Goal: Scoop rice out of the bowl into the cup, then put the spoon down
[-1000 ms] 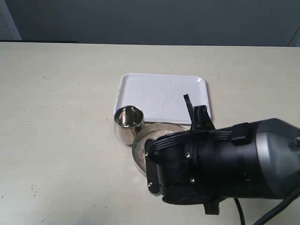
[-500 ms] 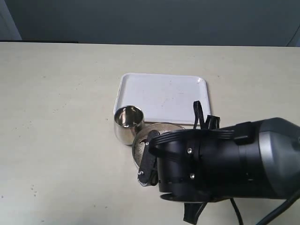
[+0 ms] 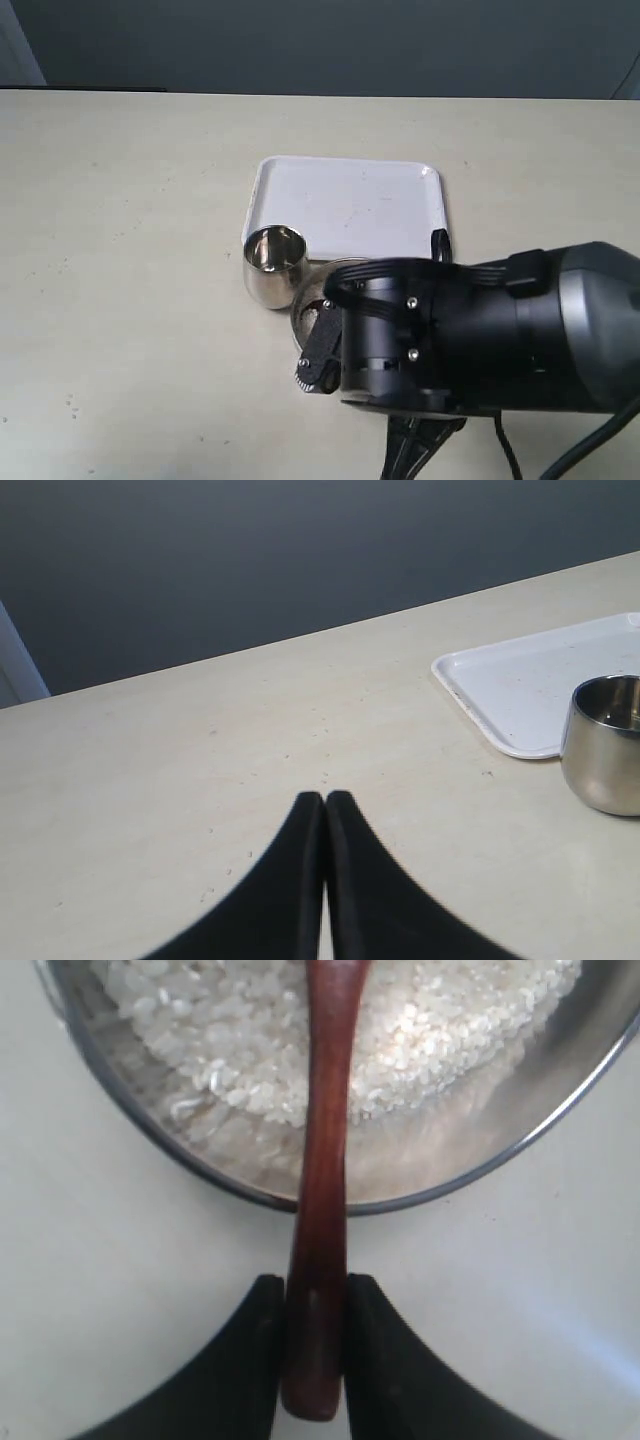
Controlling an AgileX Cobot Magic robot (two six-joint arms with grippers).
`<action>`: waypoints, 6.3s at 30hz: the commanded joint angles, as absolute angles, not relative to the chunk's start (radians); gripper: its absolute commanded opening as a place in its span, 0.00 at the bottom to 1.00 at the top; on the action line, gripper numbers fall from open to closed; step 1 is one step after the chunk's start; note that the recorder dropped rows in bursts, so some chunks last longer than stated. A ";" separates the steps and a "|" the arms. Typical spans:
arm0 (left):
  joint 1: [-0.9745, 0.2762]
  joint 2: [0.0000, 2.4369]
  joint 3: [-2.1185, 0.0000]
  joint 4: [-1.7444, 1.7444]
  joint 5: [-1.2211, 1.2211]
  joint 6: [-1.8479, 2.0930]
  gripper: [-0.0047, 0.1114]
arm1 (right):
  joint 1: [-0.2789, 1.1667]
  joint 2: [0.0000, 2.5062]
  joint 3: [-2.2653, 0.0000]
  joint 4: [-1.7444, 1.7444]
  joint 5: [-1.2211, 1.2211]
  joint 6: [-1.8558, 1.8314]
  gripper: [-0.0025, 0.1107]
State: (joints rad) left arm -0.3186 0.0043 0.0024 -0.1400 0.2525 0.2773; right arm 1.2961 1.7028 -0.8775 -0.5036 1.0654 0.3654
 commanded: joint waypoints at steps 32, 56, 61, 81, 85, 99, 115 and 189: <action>-0.321 0.000 0.000 -0.141 0.239 0.272 0.04 | 1.256 1.633 -0.939 -0.555 1.101 0.304 0.02; -0.321 0.000 0.000 -0.141 0.239 0.272 0.04 | 1.192 1.633 -0.942 -0.506 1.022 0.300 0.02; -0.321 0.000 0.000 -0.141 0.239 0.272 0.04 | 1.187 1.633 -0.942 -0.474 1.006 0.283 0.02; -0.321 0.000 0.000 -0.141 0.239 0.272 0.04 | 1.168 1.633 -0.942 -0.439 0.944 0.281 0.02; -0.321 0.000 0.000 -0.141 0.239 0.272 0.04 | 1.140 1.633 -0.942 -0.443 0.901 0.271 0.02; -0.321 0.000 0.000 -0.141 0.239 0.272 0.04 | 1.104 1.680 -0.945 -0.550 0.753 0.263 0.02; -0.321 0.000 0.000 -0.141 0.239 0.272 0.04 | 1.076 1.695 -0.945 -0.610 0.707 0.265 0.02; -0.321 0.000 0.000 -0.141 0.239 0.272 0.04 | 1.118 1.738 -0.882 -1.080 0.792 0.323 0.02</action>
